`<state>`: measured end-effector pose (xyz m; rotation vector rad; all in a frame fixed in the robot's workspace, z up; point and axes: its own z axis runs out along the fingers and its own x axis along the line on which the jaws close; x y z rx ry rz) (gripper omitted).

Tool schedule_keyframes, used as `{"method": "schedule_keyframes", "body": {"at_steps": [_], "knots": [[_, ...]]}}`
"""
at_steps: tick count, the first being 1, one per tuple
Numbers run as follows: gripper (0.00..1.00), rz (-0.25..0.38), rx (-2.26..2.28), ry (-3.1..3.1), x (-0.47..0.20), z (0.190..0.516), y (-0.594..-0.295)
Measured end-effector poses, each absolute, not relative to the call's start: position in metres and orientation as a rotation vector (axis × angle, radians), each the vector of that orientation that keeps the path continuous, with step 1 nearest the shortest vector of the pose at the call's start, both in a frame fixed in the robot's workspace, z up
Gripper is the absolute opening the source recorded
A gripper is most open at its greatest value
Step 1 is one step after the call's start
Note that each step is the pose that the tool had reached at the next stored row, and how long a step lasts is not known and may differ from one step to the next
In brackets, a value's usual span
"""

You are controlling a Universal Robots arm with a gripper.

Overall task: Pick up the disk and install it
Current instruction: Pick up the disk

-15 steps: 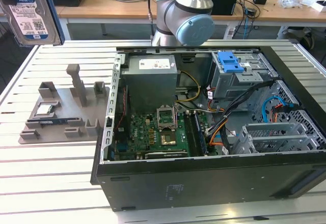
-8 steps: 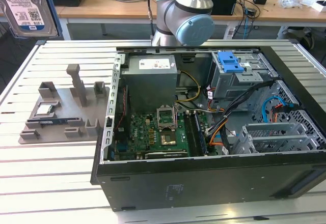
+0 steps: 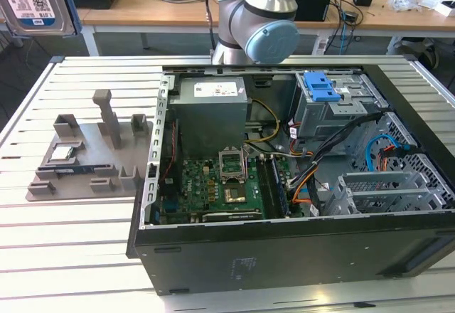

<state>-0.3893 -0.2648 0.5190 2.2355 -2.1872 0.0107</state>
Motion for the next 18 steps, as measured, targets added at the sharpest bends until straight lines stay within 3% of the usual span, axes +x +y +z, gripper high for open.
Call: {"method": "schedule_keyframes", "body": {"at_steps": [18], "knots": [[0.37, 0.016, 2.233, -2.185, -0.389, 0.572, -0.263]]}}
